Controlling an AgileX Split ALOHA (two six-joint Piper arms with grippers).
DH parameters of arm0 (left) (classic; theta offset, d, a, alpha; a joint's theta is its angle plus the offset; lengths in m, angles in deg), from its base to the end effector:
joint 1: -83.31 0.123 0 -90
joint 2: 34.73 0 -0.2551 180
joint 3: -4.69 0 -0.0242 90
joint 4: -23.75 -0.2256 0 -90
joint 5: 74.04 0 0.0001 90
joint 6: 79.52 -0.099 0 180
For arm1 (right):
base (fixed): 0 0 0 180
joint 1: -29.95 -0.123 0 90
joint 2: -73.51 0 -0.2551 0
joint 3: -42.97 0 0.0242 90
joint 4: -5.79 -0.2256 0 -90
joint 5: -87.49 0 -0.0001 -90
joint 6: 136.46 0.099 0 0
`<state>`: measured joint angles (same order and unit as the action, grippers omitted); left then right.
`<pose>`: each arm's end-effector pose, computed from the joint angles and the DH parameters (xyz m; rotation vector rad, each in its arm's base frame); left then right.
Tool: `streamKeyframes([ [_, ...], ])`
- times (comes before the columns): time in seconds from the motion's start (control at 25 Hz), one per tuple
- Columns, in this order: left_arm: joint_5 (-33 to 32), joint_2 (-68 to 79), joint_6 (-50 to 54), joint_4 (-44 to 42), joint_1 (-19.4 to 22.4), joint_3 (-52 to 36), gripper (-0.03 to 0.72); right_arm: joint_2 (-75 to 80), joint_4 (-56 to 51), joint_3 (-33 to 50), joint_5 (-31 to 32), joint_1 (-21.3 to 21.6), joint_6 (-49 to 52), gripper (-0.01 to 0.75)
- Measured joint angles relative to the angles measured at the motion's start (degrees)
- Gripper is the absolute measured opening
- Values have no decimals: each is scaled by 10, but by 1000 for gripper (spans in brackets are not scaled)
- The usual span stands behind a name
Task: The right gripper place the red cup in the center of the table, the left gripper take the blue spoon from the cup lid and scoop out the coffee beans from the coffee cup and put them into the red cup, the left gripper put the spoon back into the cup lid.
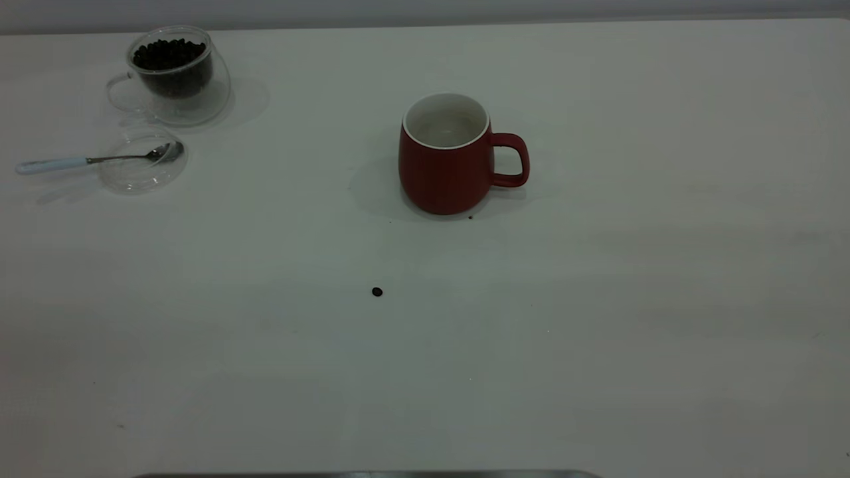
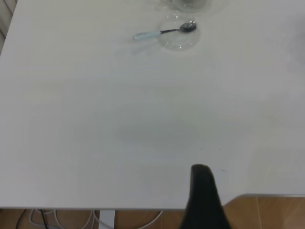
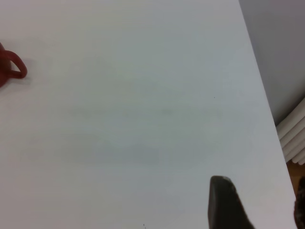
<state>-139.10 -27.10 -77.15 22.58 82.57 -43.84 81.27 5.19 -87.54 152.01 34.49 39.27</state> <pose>0.0057 0.0018 0.2512 -0.0320 2.1153 -0.0076 0.0080 0.0003 0.2476 0.0042 2.1262 -0.0783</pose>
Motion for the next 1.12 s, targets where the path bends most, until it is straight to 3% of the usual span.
streamKeyframes([
  [1.12, 0, 0, 0, 0, 0, 0, 595, 0, 6, 0, 0, 0, -3, 384],
])
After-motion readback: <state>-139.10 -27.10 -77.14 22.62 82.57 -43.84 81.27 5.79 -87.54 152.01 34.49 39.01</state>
